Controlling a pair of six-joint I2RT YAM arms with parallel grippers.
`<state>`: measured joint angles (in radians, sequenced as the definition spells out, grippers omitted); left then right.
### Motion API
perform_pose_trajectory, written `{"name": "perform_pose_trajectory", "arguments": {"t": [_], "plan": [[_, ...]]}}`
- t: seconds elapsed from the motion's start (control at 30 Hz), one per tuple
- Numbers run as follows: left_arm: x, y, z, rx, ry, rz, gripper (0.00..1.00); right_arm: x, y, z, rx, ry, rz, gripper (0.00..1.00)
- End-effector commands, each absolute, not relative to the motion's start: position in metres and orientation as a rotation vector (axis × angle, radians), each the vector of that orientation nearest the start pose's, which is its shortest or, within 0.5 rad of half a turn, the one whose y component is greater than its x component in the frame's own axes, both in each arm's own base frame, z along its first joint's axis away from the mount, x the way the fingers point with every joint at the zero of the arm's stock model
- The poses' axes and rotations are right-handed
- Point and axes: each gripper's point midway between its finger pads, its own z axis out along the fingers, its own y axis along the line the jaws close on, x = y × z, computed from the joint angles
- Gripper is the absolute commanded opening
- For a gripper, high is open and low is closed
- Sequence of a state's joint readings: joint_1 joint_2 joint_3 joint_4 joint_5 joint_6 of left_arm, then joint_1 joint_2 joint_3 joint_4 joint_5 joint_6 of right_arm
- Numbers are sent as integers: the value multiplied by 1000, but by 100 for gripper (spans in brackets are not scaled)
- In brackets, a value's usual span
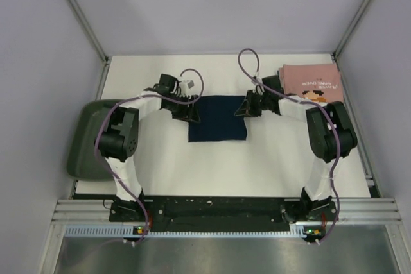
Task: Fold and stack the t-shirts
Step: Put the neatly folded tshirt into the corner of the board with the right arm
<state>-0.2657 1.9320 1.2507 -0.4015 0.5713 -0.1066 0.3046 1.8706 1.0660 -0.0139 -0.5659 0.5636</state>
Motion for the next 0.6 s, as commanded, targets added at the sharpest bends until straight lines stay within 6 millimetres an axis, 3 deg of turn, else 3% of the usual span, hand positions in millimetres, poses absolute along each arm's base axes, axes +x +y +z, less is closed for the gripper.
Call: {"name": "perform_pose_trajectory", "arguments": {"t": [0.0,0.03,0.2,0.3,0.43,0.57], "plan": [[408,-163,87,390,2470,-683,76,394,223,84,-248,2478,897,0],[416,-150,96,373,2448,-650,98,395,216,81,-282,2513,825,0],[434,-114,125,394,2389,-503,99,414,169,91,-518,2578,406,0],[437,-103,137,407,2357,-451,99,429,133,109,-598,2596,109,0],[436,-100,147,439,2331,-418,99,455,87,152,-631,2545,-245,0],[430,-103,143,472,2343,-449,99,471,55,190,-607,2486,-419,0]]}}
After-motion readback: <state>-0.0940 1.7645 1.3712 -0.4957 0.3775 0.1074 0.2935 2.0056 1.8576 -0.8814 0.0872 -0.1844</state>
